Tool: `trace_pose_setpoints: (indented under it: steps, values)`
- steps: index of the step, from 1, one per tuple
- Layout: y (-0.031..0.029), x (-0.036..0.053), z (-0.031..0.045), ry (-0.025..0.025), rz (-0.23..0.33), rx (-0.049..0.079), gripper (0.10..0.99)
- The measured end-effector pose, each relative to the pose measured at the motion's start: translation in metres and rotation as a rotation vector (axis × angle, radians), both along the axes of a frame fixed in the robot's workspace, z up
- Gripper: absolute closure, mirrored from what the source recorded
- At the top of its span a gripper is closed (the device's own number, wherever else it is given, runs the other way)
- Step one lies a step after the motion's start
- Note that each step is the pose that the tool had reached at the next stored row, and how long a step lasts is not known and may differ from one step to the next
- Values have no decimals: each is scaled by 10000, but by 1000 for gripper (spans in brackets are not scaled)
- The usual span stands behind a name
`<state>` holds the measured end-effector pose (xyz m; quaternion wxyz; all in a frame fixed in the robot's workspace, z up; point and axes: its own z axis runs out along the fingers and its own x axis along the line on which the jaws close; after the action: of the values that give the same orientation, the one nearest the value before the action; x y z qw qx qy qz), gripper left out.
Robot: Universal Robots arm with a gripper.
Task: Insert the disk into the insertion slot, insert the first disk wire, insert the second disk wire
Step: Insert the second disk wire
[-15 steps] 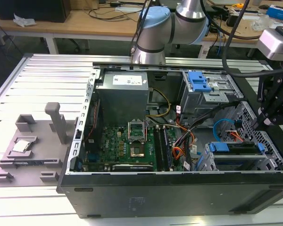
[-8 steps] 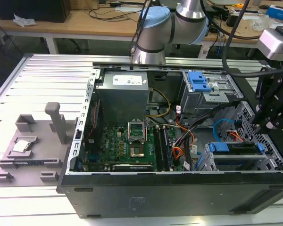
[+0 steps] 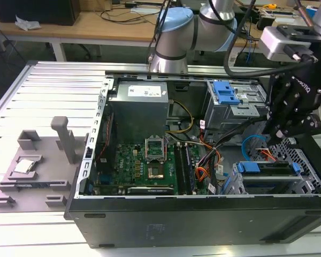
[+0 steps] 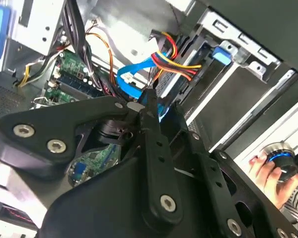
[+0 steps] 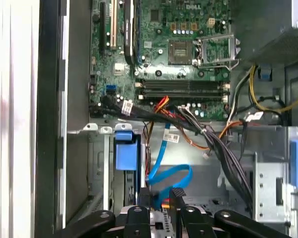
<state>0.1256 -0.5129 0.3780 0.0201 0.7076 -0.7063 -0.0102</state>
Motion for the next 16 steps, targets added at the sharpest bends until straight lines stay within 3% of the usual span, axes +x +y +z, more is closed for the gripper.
trace_pose_setpoints:
  steps: [6, 9, 12, 16]
  values:
    - [-1, -43, -39, 4, 588, -14, 784]
    - [-1, -44, -39, 5, 606, -17, 784]
    - [-1, -44, -39, 4, 607, -16, 922]
    - [-1, -44, -39, 4, 609, -17, 922]
